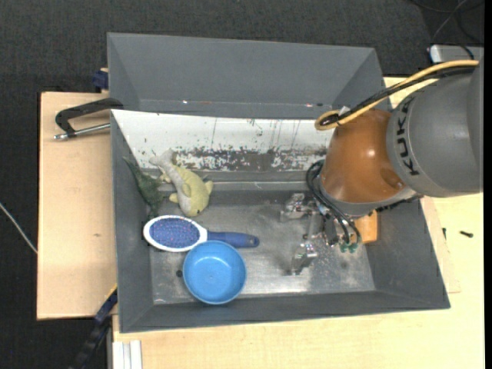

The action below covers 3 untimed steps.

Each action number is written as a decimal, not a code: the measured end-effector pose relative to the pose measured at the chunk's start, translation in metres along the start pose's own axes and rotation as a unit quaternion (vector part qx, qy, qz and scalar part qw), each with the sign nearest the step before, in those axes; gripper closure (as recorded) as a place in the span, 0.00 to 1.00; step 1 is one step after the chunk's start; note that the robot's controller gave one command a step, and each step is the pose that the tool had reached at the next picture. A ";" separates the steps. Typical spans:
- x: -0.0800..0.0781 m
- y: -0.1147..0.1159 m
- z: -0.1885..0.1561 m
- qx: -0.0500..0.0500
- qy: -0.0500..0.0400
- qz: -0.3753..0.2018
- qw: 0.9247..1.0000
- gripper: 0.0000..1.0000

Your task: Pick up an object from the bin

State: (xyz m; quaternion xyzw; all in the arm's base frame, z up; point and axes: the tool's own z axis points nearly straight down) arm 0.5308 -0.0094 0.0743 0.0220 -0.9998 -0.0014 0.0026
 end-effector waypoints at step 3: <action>-0.026 0.100 -0.158 0.001 -0.010 -0.157 0.988 1.00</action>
Offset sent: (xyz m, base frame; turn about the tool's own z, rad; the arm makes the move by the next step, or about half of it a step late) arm 0.0130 0.0798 -0.0043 -0.1534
